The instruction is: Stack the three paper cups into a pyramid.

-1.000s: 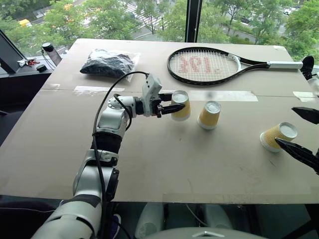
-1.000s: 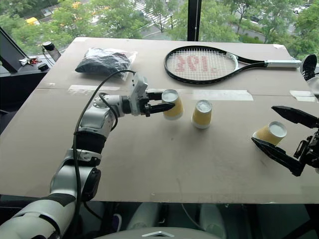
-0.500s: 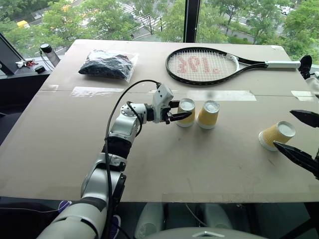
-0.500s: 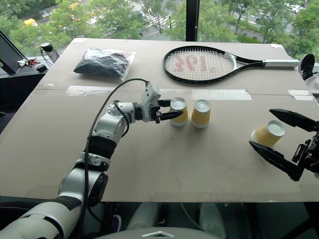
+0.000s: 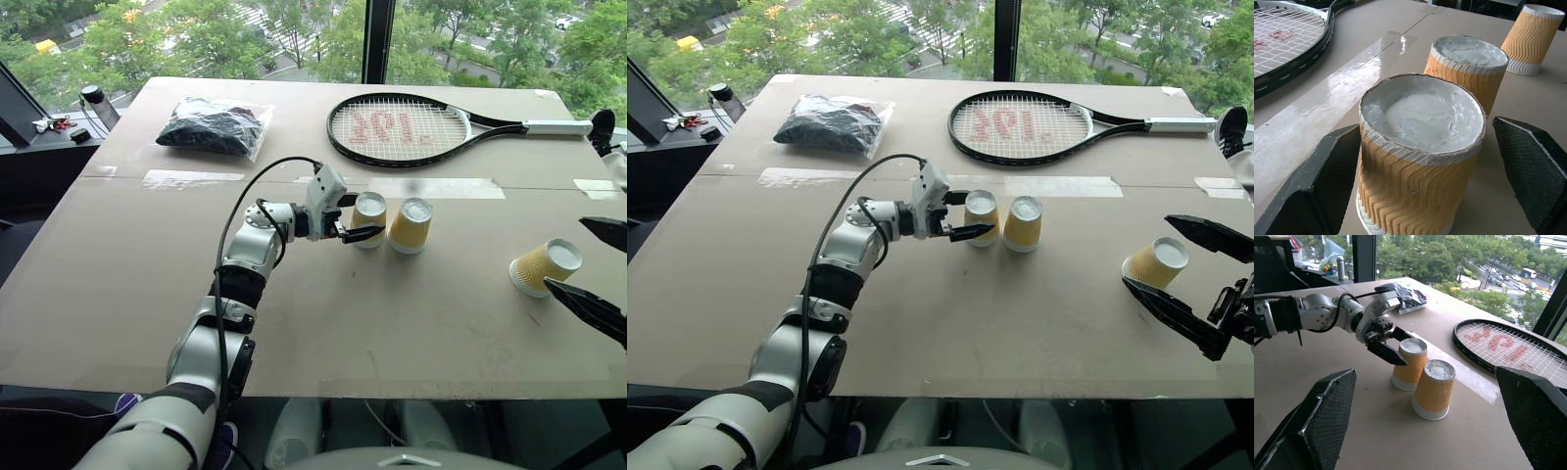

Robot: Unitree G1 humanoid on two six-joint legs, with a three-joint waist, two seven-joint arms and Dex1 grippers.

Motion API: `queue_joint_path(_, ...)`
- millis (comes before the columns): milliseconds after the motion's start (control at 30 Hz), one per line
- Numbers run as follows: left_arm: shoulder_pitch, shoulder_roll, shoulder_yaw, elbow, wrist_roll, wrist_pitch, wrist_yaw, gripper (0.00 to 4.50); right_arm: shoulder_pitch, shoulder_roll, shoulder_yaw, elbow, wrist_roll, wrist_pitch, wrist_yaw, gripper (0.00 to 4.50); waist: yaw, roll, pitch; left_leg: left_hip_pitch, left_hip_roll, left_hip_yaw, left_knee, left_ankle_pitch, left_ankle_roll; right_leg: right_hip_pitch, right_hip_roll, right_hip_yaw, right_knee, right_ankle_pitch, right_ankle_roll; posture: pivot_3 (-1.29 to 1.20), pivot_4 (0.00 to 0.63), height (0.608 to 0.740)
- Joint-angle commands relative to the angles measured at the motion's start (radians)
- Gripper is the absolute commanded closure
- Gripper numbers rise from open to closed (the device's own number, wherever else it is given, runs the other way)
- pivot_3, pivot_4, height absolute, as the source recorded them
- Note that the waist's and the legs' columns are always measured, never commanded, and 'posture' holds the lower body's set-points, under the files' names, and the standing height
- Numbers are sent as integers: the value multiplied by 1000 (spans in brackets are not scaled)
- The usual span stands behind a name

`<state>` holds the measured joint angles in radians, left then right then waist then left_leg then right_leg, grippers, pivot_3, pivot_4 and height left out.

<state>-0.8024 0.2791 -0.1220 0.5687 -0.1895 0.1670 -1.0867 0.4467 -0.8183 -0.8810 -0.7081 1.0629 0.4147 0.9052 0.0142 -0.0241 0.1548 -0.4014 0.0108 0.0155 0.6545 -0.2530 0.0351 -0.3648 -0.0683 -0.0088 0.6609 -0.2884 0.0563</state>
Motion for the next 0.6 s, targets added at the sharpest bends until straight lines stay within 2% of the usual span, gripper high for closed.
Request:
queue_joint_path(33,28,30,33,-107,-44,28,-16,121,10,15,-55,-15,-8,-10,-8,0,-2,0,0,0,0,0,0,0,0,0,0,0,0,0,0,0,150,740)
queue_joint_path(267,209,195,104,-406,-175,199,-83,121,73,79,-117,3,-134,-19,-90,0,-3,1,0,1,2,0,-1,0,0,0,0,1,0,0,0,0,150,740)
queue_joint_path(333,292,245,148,-493,-215,192,-104,121,91,87,-107,22,-169,1,-120,0,-2,1,-1,1,1,0,-1,0,0,0,-1,1,0,0,0,0,150,740)
queue_joint_path(433,388,295,197,-620,-335,213,-198,121,57,81,-51,65,-252,16,-200,0,-2,1,-1,1,2,1,-1,0,0,1,-3,4,0,0,0,0,150,740)
queue_joint_path(467,398,325,209,-669,-413,285,-237,121,31,74,-13,83,-283,26,-232,0,0,1,-1,1,1,1,-1,0,0,1,-3,4,0,0,0,0,150,740)
queue_joint_path(533,386,369,230,-734,-546,412,-281,121,-19,66,61,115,-328,46,-280,0,1,1,-1,2,2,0,0,0,0,1,-3,3,0,0,-1,0,150,740)
queue_joint_path(600,362,387,239,-762,-607,470,-279,121,-54,64,109,132,-355,70,-309,0,2,4,-1,2,2,-1,0,0,0,2,-3,2,1,0,-1,0,150,740)
